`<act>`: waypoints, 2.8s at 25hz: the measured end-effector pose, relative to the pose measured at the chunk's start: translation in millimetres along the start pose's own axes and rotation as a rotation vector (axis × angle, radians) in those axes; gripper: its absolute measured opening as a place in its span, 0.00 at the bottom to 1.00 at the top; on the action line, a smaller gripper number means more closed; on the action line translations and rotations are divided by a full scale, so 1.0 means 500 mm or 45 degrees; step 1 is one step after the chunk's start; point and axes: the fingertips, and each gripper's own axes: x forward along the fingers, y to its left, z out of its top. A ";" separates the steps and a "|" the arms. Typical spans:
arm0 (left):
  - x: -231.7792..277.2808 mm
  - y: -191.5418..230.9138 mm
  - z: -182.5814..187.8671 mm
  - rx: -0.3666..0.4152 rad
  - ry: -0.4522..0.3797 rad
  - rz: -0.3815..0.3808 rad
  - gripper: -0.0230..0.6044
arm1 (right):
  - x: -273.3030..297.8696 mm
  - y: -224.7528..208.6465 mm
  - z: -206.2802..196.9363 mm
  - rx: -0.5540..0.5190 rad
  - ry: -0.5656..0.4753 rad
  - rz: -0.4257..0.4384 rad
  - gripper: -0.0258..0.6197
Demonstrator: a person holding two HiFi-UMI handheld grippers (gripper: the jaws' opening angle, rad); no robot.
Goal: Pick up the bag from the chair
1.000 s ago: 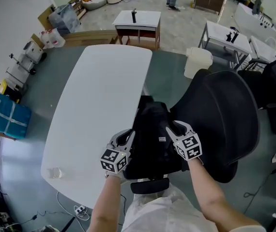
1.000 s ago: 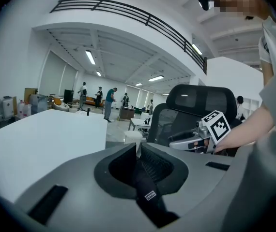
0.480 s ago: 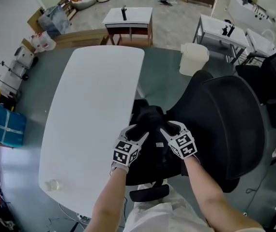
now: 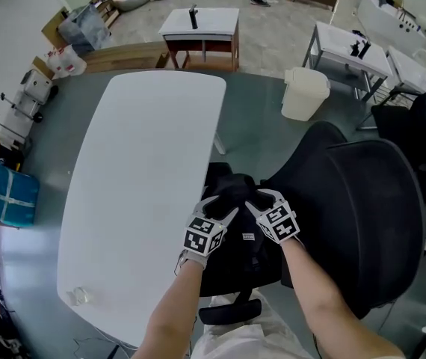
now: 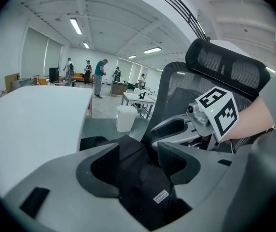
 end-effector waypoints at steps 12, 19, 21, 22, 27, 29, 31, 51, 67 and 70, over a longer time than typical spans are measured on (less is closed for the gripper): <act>-0.012 -0.017 -0.014 -0.121 -0.083 -0.051 0.43 | 0.132 -0.031 -0.031 -0.067 0.195 0.117 0.40; -0.033 -0.011 -0.021 -0.135 -0.106 -0.037 0.43 | 0.163 -0.020 -0.042 -0.115 0.259 0.158 0.38; -0.036 -0.009 -0.021 -0.139 -0.113 -0.031 0.43 | 0.164 -0.022 -0.044 -0.138 0.252 0.142 0.31; -0.038 -0.008 -0.021 -0.140 -0.116 -0.028 0.43 | 0.162 -0.020 -0.044 -0.144 0.248 0.138 0.28; -0.050 -0.011 -0.022 -0.120 -0.122 -0.009 0.43 | 0.124 0.006 -0.042 -0.156 0.205 0.151 0.16; -0.051 -0.013 -0.025 -0.109 -0.120 -0.005 0.43 | 0.104 0.019 -0.046 -0.156 0.182 0.154 0.13; -0.053 -0.013 -0.031 -0.101 -0.112 -0.001 0.43 | 0.084 0.033 -0.049 -0.138 0.158 0.158 0.11; -0.050 -0.027 -0.133 0.152 0.099 0.183 0.49 | -0.070 0.111 -0.063 -0.081 0.001 0.200 0.09; -0.040 -0.071 -0.171 0.273 0.213 0.108 0.23 | -0.121 0.162 -0.091 -0.083 0.007 0.189 0.09; -0.051 -0.093 -0.183 0.260 0.220 0.082 0.17 | -0.134 0.173 -0.095 -0.071 0.007 0.168 0.09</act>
